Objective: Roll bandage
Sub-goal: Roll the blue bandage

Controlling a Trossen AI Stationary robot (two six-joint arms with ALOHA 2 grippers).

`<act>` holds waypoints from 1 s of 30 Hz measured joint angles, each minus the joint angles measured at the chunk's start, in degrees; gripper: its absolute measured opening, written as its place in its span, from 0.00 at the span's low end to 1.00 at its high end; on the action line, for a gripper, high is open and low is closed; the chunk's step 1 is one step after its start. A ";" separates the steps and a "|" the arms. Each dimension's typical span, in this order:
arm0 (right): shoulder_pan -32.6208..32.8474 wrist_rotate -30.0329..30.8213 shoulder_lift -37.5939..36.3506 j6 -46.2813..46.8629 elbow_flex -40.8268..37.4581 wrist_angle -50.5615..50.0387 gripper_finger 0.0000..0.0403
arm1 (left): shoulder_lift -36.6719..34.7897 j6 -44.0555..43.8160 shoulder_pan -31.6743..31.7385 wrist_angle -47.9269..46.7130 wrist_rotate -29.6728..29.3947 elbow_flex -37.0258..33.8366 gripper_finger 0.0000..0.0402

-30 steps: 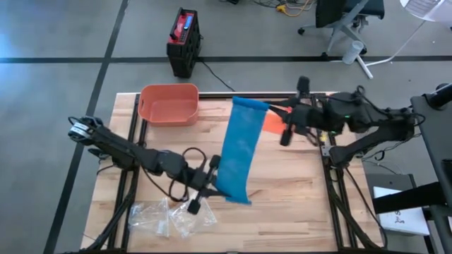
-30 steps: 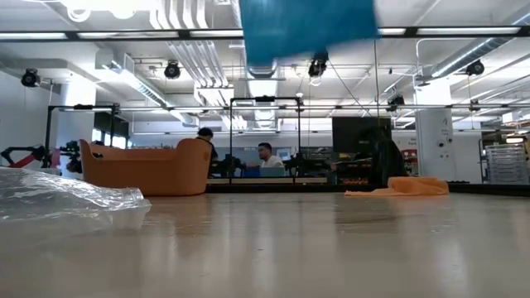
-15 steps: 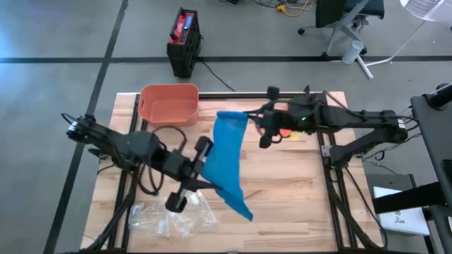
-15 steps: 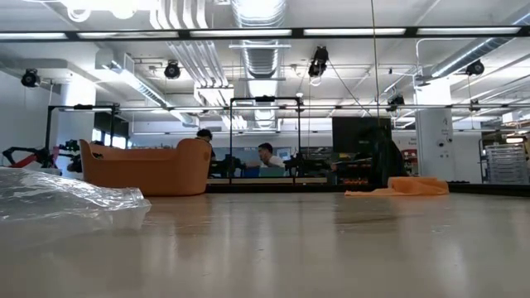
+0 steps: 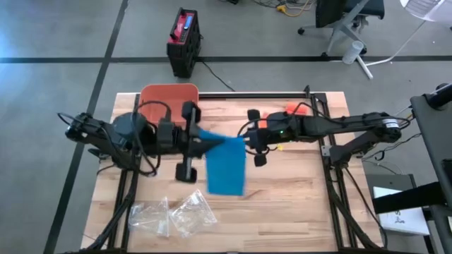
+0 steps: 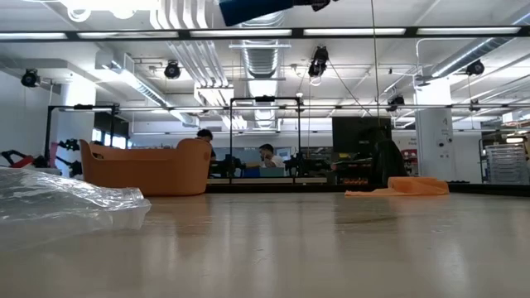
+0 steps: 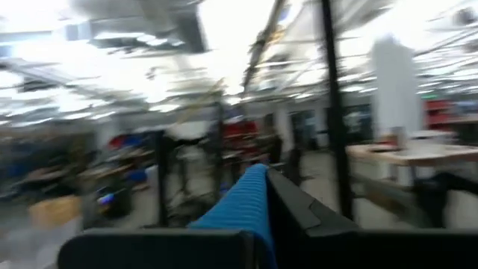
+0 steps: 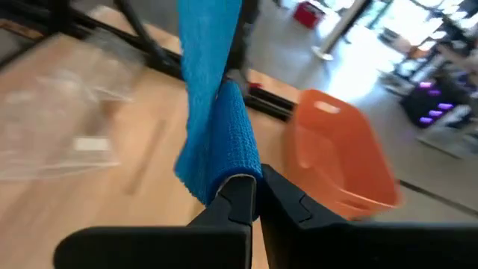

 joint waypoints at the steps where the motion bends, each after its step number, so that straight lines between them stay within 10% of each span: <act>1: 0.30 -1.16 0.04 0.39 -0.36 -0.02 0.01 | -0.45 0.04 0.41 -0.40 -1.06 -0.02 0.04; 30: 11.49 -4.26 -1.46 7.16 -8.65 11.03 0.01 | -9.10 3.73 8.67 -2.30 -21.15 -0.11 0.04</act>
